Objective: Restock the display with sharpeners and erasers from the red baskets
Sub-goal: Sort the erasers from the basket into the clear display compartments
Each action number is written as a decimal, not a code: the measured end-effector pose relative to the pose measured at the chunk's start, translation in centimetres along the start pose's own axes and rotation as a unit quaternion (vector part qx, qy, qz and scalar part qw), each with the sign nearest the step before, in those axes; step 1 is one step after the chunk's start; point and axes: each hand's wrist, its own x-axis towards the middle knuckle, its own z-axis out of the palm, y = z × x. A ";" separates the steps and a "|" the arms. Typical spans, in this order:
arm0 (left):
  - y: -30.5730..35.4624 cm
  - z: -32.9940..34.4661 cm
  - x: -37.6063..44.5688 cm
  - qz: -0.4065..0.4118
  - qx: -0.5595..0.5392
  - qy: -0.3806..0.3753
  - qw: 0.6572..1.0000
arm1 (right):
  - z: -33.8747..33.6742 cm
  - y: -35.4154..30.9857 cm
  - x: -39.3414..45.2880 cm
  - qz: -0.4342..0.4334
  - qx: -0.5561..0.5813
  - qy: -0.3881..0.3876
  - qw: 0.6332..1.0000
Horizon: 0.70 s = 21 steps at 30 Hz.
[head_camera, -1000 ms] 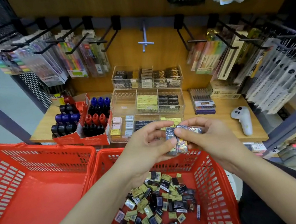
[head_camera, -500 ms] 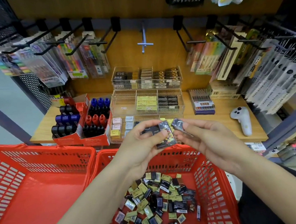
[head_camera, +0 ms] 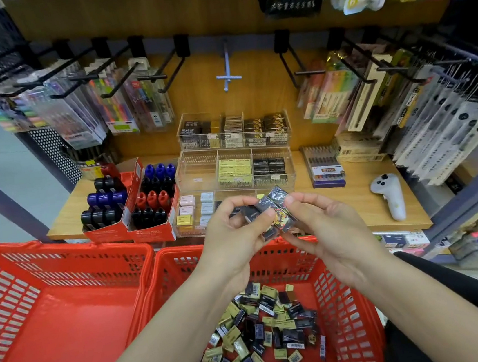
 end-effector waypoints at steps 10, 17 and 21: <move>-0.2 -0.2 0.6 0.019 0.037 0.015 0.999 | -0.1 0.4 0.2 -0.061 -0.089 -0.005 0.994; 2.2 -1.4 4.4 0.005 0.094 0.022 0.995 | -1.4 -2.7 3.3 -0.046 -0.127 -0.028 0.990; 4.4 -1.0 8.1 -0.019 0.211 -0.055 0.976 | -1.4 -5.3 7.3 -0.049 -0.165 -0.039 0.984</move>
